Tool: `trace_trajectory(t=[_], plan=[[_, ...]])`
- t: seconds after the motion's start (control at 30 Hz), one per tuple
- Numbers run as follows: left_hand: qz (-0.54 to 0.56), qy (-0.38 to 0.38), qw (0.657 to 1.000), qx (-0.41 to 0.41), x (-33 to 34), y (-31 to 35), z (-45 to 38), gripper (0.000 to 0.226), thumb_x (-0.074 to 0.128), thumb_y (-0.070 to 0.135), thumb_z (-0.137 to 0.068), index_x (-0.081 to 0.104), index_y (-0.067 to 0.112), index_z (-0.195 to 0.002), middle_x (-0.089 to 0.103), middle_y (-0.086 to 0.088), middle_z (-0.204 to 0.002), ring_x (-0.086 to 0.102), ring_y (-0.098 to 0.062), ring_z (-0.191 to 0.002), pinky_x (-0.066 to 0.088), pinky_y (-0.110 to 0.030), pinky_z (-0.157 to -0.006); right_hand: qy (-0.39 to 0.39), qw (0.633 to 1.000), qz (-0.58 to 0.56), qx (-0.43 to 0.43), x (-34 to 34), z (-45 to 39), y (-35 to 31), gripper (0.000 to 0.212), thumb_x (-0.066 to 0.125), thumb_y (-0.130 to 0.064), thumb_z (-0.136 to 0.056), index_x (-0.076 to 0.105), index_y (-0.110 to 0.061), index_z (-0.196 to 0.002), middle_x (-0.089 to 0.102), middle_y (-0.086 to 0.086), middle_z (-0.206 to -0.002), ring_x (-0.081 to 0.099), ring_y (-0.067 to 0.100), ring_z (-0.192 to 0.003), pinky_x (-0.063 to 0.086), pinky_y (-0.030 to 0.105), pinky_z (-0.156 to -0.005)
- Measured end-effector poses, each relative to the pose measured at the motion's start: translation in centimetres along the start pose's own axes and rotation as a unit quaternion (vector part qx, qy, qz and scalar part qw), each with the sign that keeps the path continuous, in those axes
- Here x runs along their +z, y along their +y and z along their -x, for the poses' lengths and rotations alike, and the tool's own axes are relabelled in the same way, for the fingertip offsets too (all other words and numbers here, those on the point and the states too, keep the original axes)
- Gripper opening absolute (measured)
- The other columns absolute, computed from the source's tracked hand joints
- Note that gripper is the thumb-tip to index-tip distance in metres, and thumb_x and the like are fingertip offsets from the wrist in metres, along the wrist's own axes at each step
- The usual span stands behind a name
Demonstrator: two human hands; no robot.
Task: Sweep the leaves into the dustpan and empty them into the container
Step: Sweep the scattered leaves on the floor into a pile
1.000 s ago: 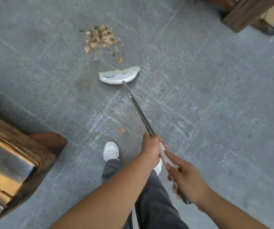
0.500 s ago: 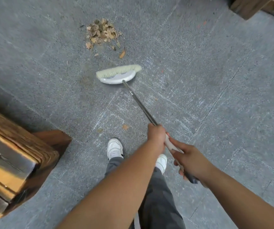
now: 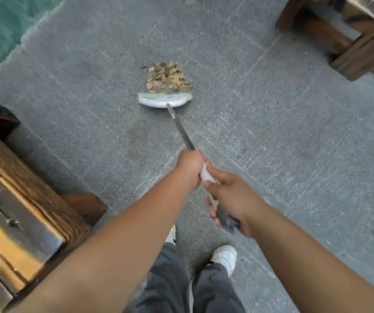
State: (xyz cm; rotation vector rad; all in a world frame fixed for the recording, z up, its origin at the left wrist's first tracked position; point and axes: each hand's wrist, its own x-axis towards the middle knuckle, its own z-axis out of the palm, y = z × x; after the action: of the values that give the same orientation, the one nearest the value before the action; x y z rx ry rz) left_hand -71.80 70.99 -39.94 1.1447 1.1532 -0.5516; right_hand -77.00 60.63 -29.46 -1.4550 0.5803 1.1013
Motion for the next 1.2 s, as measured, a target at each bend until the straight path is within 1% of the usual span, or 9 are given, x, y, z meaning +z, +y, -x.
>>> trace_trajectory(t=[0.17, 0.3, 0.37, 0.5, 0.6, 0.8, 0.9, 1.0, 1.2], plan=[[0.003, 0.021, 1.000, -0.016, -5.5, -3.2, 2.3, 0.014, 0.039, 0.003, -0.088, 0.047, 0.007, -0.078, 0.046, -0.004, -0.055, 0.042, -0.016, -0.046, 0.038, -0.027, -0.047, -0.011, 1.000, 0.012, -0.017, 5.5, 3.6, 2.3, 0.047, 0.050, -0.010, -0.097, 0.052, -0.043, -0.130, 0.051, 0.010, -0.070, 0.047, 0.017, -0.045, 0.041, 0.024, -0.041], [-0.058, 0.032, 0.998, -0.019, -9.1, -4.1, 1.4, 0.012, 0.038, 0.001, -0.086, 0.048, 0.006, -0.081, 0.050, -0.007, -0.057, 0.044, -0.020, -0.044, 0.052, -0.039, -0.058, 0.003, 1.000, 0.027, 0.001, 9.4, 2.1, 3.8, 0.047, 0.045, -0.013, -0.099, 0.044, -0.051, -0.127, 0.054, 0.007, -0.068, 0.050, 0.013, -0.038, 0.043, 0.025, -0.041], [-0.073, 0.031, 0.997, -0.016, -10.1, -2.9, 0.4, 0.013, 0.038, 0.001, -0.085, 0.049, 0.006, -0.085, 0.051, -0.008, -0.059, 0.046, -0.020, -0.045, 0.046, -0.032, -0.050, 0.016, 1.000, 0.024, 0.005, 10.8, 0.6, 3.5, 0.053, 0.043, -0.012, -0.100, 0.035, -0.047, -0.139, 0.054, 0.008, -0.069, 0.051, 0.013, -0.039, 0.044, 0.025, -0.041], [-0.057, 0.015, 0.998, -0.003, -10.7, 1.1, -2.4, 0.021, 0.038, 0.000, -0.083, 0.053, 0.003, -0.097, 0.051, -0.008, -0.063, 0.047, -0.020, -0.049, 0.039, -0.028, -0.047, 0.038, 0.999, -0.004, 0.011, 12.1, -3.0, 1.1, 0.050, 0.044, -0.013, -0.100, 0.040, -0.041, -0.141, 0.053, 0.008, -0.069, 0.046, 0.017, -0.046, 0.041, 0.026, -0.045], [-0.066, 0.021, 0.998, 0.008, -11.2, 4.1, -3.3, 0.017, 0.038, 0.001, -0.081, 0.054, 0.003, -0.087, 0.051, -0.008, -0.058, 0.047, -0.021, -0.049, 0.039, -0.028, -0.048, 0.024, 1.000, -0.019, -0.003, 13.0, -3.9, -1.5, 0.049, 0.043, -0.016, -0.101, 0.039, -0.045, -0.140, 0.051, 0.008, -0.068, 0.046, 0.016, -0.044, 0.040, 0.027, -0.045], [0.006, 0.005, 1.000, 0.002, -14.4, 4.8, 1.9, 0.014, 0.040, 0.003, -0.085, 0.049, 0.007, -0.075, 0.050, -0.006, -0.053, 0.046, -0.018, -0.042, 0.036, -0.023, -0.044, -0.026, 0.999, -0.022, -0.011, 16.0, 3.1, -4.5, 0.041, 0.047, -0.013, -0.099, 0.059, -0.053, -0.095, 0.052, 0.008, -0.067, 0.048, 0.019, -0.043, 0.042, 0.025, -0.041], [0.005, 0.043, 0.999, 0.004, -18.7, 3.3, 3.4, 0.016, 0.040, 0.000, -0.082, 0.049, 0.006, -0.070, 0.049, -0.007, -0.050, 0.048, -0.022, -0.044, 0.037, -0.024, -0.045, -0.036, 0.999, -0.025, 0.001, 19.2, 4.2, -3.6, 0.046, 0.048, -0.014, -0.099, 0.050, -0.057, -0.115, 0.054, 0.008, -0.066, 0.049, 0.019, -0.038, 0.042, 0.023, -0.038], [0.007, 0.074, 0.997, -0.025, -22.9, 2.1, 2.1, 0.024, 0.039, -0.002, -0.080, 0.047, 0.007, -0.060, 0.046, -0.004, -0.041, 0.045, -0.021, -0.042, 0.036, -0.025, -0.048, -0.036, 0.998, -0.042, 0.041, 22.7, 2.3, -1.8, 0.048, 0.046, -0.014, -0.100, 0.043, -0.049, -0.134, 0.053, 0.010, -0.069, 0.047, 0.016, -0.037, 0.040, 0.022, -0.038], [-0.030, 0.064, 0.997, -0.031, -27.1, 4.2, -1.2, 0.023, 0.035, -0.006, -0.079, 0.043, 0.005, -0.061, 0.042, -0.009, -0.051, 0.039, -0.017, -0.037, 0.035, -0.021, -0.040, -0.005, 0.992, -0.113, 0.060, 28.1, -1.9, -0.8, 0.044, 0.044, -0.015, -0.101, 0.050, -0.045, -0.132, 0.051, 0.010, -0.072, 0.045, 0.014, -0.040, 0.038, 0.021, -0.037]])
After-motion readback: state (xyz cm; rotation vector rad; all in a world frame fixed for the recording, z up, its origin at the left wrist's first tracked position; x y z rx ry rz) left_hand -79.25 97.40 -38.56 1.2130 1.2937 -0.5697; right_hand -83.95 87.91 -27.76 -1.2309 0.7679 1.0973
